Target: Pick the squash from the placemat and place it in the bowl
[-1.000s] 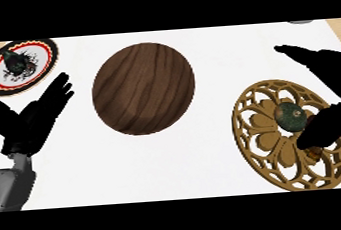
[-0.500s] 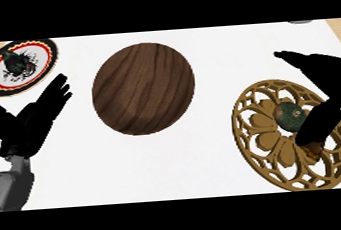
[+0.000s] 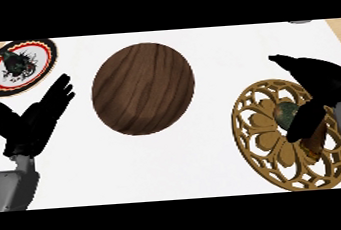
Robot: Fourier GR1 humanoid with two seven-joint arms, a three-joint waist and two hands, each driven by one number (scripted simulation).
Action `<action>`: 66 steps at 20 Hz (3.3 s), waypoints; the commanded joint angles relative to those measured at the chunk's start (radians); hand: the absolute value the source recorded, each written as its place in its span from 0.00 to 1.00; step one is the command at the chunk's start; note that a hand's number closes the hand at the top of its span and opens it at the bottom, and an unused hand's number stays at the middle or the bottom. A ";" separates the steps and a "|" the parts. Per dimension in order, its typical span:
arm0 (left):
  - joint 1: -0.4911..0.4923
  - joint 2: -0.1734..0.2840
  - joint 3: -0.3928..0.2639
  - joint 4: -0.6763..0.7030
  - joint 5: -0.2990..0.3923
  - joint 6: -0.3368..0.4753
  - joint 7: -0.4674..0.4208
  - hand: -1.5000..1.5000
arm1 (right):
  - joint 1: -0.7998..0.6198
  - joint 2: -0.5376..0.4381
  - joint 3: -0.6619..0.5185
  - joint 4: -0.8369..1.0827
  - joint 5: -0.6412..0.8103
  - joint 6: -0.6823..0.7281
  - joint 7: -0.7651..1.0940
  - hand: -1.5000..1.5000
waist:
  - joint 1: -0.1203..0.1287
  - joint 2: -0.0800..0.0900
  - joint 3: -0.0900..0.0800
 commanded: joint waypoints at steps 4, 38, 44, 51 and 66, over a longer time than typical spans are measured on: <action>-0.003 -0.027 0.025 0.012 -0.032 -0.023 -0.003 0.50 | -0.004 0.090 -0.028 0.109 0.102 0.050 -0.025 0.00 | 0.002 0.001 0.000; -0.047 -0.070 0.158 0.082 -0.099 -0.154 -0.012 0.50 | 0.025 0.186 -0.197 0.500 0.493 0.000 -0.485 1.00 | -0.002 0.002 0.000; 0.044 -0.083 0.161 -0.036 -0.108 -0.151 0.019 0.50 | 0.058 0.251 -0.186 0.581 0.585 -0.154 -0.585 1.00 | 0.001 0.000 0.000; -0.047 -0.114 0.150 0.016 -0.132 -0.139 0.039 0.50 | 0.013 0.208 -0.245 0.592 0.599 -0.115 -0.670 1.00 | -0.002 0.001 0.000; 0.016 -0.092 0.199 -0.060 -0.101 -0.153 0.069 0.50 | 0.610 0.495 0.062 -0.293 0.762 -0.176 -0.214 1.00 | -0.024 -0.009 0.000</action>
